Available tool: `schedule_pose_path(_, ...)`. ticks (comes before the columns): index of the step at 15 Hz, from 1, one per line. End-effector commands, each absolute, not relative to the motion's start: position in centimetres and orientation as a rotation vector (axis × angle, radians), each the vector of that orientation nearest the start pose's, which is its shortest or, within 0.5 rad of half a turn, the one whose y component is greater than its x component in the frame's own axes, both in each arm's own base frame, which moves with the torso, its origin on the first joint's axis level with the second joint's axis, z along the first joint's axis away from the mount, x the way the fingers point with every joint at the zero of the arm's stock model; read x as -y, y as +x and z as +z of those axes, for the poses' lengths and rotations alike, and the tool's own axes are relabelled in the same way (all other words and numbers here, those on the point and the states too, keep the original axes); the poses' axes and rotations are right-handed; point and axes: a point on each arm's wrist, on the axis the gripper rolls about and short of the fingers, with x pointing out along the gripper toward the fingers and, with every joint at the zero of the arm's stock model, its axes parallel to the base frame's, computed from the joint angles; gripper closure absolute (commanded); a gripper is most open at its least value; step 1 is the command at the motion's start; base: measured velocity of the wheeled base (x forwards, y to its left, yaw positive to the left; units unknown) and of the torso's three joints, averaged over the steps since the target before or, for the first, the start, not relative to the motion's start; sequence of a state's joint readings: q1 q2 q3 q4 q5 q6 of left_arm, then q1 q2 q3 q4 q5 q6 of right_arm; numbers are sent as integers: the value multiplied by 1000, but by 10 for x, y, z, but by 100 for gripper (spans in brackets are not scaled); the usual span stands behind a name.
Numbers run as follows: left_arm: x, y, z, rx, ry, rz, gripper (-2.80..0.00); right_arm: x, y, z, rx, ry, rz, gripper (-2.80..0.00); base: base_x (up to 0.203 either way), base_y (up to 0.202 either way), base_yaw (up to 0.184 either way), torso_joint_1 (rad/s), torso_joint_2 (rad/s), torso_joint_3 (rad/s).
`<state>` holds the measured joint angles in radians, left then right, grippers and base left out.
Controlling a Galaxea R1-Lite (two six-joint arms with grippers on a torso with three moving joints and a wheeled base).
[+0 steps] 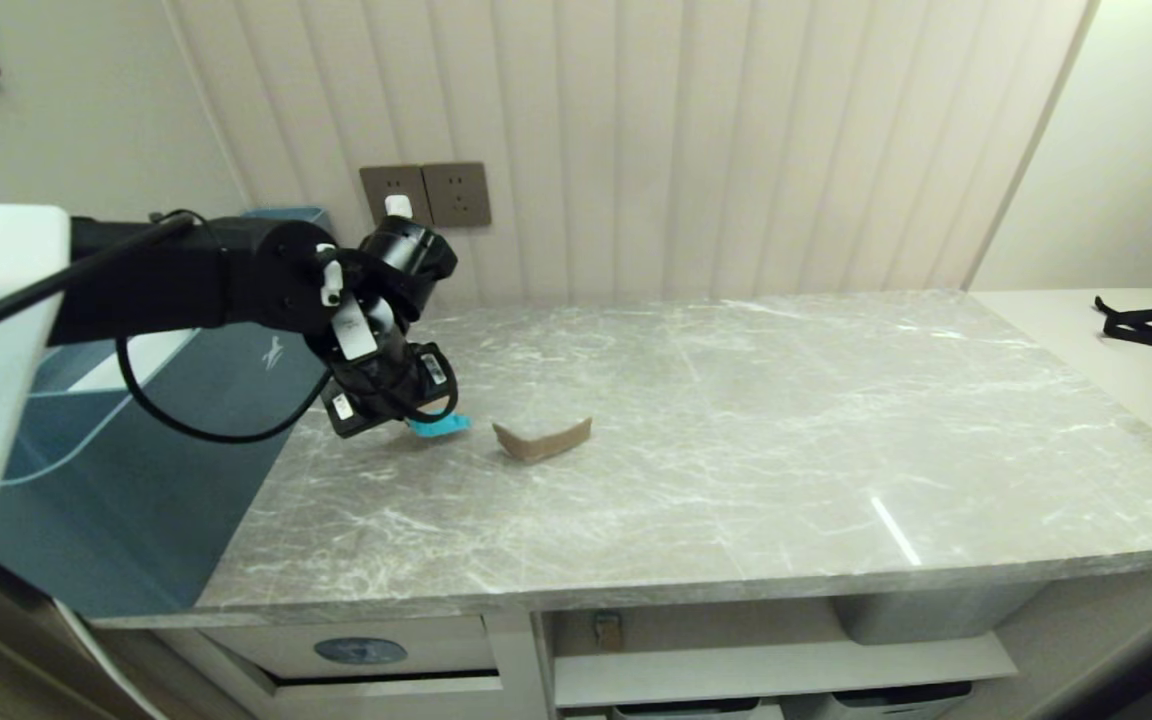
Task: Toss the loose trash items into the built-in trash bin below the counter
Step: Pick up the garbage, then put the garbage in the trash can
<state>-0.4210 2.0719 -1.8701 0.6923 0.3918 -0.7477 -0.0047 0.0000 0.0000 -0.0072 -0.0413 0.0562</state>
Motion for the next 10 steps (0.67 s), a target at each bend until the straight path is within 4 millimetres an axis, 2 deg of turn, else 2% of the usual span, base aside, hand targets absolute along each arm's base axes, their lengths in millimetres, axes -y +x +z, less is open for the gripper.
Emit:
schedule_pose_path(1,149,337,259,-721,-370,189,0,1,-23,76,6,57,-46,0,0,0,0,0,0,0)
schedule_pose_path(4,139,295,306,-571,-287,-25,0,1,-23,76,6,57,-46,0,0,0,0,0,0,0)
schedule_pose_path(5,131,276,320,-508,-239,-109,0,1,-23,76,6,57,-46,0,0,0,0,0,0,0)
schedule_pose_path(8,93,218,345,-315,-101,-220,0,1,-23,76,6,57,-46,0,0,0,0,0,0,0)
schedule_pose_path(10,61,176,349,-233,-83,-202,0,1,-23,76,6,57,-46,0,0,0,0,0,0,0)
